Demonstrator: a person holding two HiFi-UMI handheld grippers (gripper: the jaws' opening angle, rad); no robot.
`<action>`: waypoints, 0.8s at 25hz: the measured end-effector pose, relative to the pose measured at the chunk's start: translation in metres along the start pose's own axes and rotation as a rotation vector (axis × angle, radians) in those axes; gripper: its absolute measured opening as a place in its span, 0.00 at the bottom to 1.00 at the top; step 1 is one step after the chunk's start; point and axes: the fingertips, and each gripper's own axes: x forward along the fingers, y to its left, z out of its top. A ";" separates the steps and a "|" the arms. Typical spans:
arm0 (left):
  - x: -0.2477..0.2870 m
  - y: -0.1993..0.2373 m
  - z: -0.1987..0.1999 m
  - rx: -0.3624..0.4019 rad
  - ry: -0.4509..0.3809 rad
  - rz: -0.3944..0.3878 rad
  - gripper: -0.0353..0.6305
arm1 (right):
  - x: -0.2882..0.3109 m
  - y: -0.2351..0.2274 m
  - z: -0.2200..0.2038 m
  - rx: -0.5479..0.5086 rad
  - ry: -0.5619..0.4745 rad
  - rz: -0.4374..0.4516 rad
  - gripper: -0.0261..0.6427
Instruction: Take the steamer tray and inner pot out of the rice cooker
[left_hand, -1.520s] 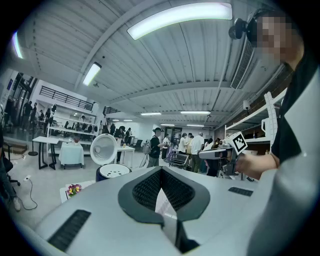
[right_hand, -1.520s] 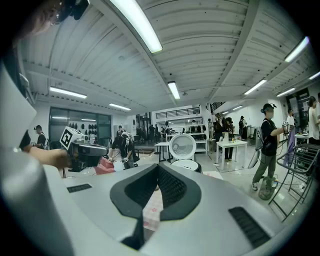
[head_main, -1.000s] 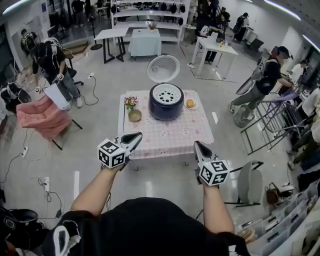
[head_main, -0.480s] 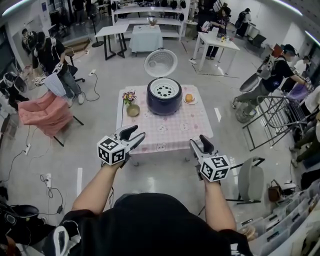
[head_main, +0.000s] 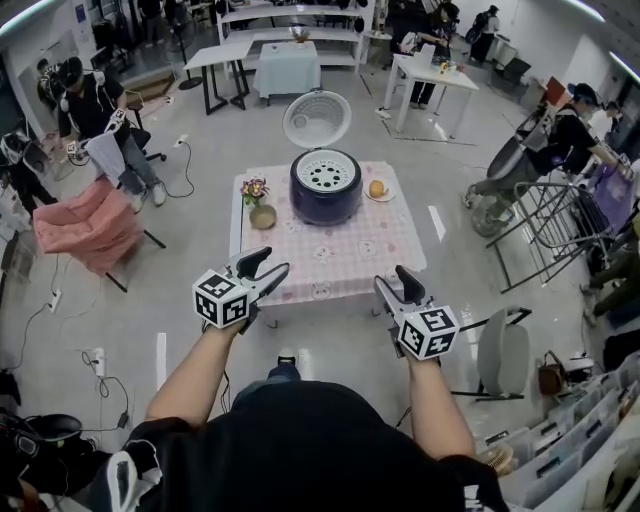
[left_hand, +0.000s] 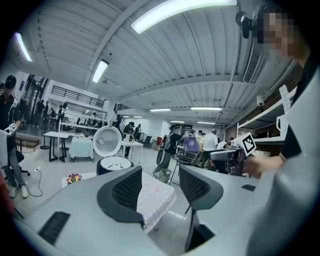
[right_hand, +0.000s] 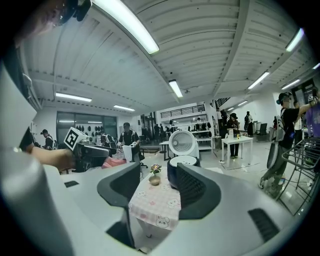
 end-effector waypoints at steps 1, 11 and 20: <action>0.003 0.002 0.000 0.001 0.001 -0.004 0.43 | 0.002 -0.002 -0.001 0.001 0.004 -0.003 0.39; 0.034 0.058 -0.004 -0.018 0.020 -0.038 0.44 | 0.062 -0.016 -0.001 0.011 0.038 -0.027 0.40; 0.058 0.155 0.006 -0.043 0.024 -0.056 0.45 | 0.156 -0.014 0.017 -0.013 0.070 -0.029 0.40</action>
